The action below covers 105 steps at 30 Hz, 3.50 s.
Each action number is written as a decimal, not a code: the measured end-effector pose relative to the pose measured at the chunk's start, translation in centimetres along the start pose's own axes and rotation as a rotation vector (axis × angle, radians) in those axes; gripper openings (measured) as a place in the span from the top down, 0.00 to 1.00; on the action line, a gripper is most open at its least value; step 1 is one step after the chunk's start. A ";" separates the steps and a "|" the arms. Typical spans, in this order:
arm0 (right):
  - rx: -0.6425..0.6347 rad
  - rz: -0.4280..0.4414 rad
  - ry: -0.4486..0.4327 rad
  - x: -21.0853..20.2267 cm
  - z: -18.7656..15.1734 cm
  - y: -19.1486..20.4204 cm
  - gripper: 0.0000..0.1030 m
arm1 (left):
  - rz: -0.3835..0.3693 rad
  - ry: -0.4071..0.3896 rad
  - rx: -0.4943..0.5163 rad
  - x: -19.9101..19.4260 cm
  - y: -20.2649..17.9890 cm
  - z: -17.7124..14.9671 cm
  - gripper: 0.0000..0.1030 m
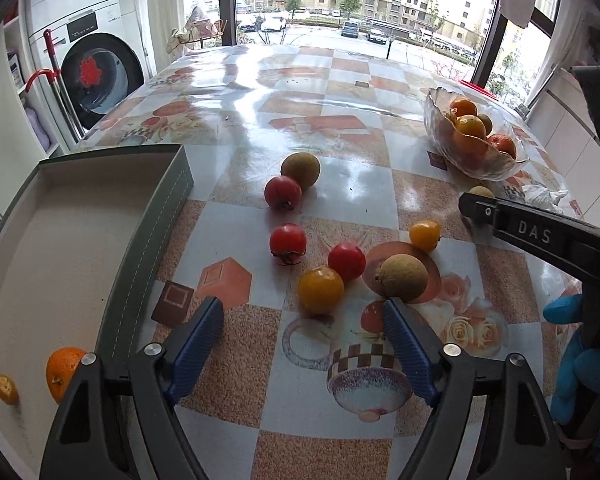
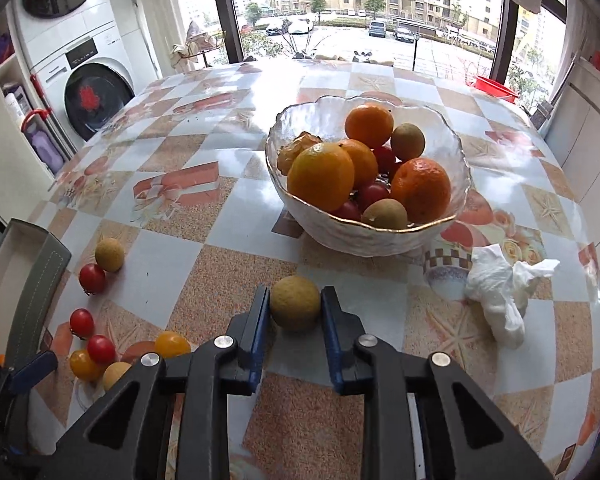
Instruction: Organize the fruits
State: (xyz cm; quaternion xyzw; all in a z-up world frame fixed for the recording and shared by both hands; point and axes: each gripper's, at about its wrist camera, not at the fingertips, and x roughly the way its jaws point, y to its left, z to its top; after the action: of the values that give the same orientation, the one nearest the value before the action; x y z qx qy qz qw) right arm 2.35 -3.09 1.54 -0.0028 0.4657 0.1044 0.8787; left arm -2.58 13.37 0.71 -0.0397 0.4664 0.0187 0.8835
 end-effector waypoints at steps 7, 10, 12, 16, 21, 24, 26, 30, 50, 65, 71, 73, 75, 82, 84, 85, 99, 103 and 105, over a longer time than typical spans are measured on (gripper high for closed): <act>0.046 0.101 0.021 -2.0 -1.6 -1.8 0.73 | -0.002 -0.013 0.012 -0.1 0.4 0.5 0.77; 0.060 0.138 0.029 -3.2 -2.5 -2.2 0.73 | -0.060 -0.019 -0.015 -0.9 0.8 0.1 0.77; 0.062 0.157 0.033 -3.9 -3.2 -2.3 0.73 | -0.066 -0.039 -0.009 -2.0 0.9 -0.3 0.77; 0.061 0.193 0.050 -5.3 -4.2 -1.9 0.73 | -0.086 -0.085 -0.002 -4.9 1.4 -0.9 0.77; 0.017 0.216 0.051 -6.8 -4.8 0.2 0.73 | -0.085 -0.125 -0.024 -7.9 3.8 -1.3 0.77; -0.014 0.236 0.052 -7.4 -5.1 2.3 0.73 | -0.052 -0.147 -0.039 -9.2 5.8 -1.7 0.77; -0.033 0.252 0.057 -7.6 -5.1 3.8 0.73 | -0.025 -0.160 -0.044 -9.7 7.2 -2.1 0.77; -0.092 0.271 0.067 -7.7 -5.2 7.7 0.73 | 0.026 -0.163 -0.070 -10.1 10.4 -3.4 0.77; -0.304 0.364 0.119 -6.2 -4.9 24.1 0.33 | 0.075 -0.113 -0.169 -7.9 16.9 -7.4 0.13; 0.082 0.038 0.032 -7.7 -7.5 5.4 0.00 | -0.025 -0.219 0.123 -11.2 4.7 -6.3 0.05; 0.107 -0.149 0.038 -8.0 -10.8 -1.0 0.00 | 0.015 -0.138 0.184 -6.4 -1.0 -6.6 0.05; 0.104 -0.190 0.032 -8.0 -11.6 -2.1 0.00 | 0.021 -0.109 0.168 -5.2 -1.5 -6.8 0.05; 0.118 -0.186 0.051 -7.6 -12.0 -3.0 0.00 | 0.034 -0.090 0.167 -4.4 -1.7 -7.0 0.05; 0.109 -0.202 -0.011 -7.7 -12.7 -3.1 0.00 | -0.020 -0.044 0.084 -3.4 -0.4 -7.0 0.00; 0.108 -0.202 -0.010 -7.7 -12.6 -3.1 0.00 | -0.016 -0.047 0.087 -3.4 -0.5 -7.1 0.00; 0.108 -0.202 -0.010 -7.7 -12.6 -3.1 0.00 | -0.017 -0.046 0.085 -3.4 -0.5 -7.1 0.00; 0.107 -0.201 -0.010 -7.7 -12.7 -3.1 0.00 | -0.018 -0.046 0.085 -3.3 -0.4 -7.1 0.00; 0.107 -0.201 -0.010 -7.7 -12.7 -3.2 0.00 | -0.018 -0.046 0.085 -3.3 -0.4 -7.1 0.00; 0.107 -0.201 -0.010 -7.7 -12.7 -3.2 0.00 | -0.018 -0.046 0.085 -3.3 -0.4 -7.1 0.00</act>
State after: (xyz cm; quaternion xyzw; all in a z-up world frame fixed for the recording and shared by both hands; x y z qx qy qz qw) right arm -11.62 -8.86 0.36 -0.0020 0.4635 -0.0094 0.8860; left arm -10.28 12.31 -0.48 -0.0058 0.4460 -0.0080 0.8950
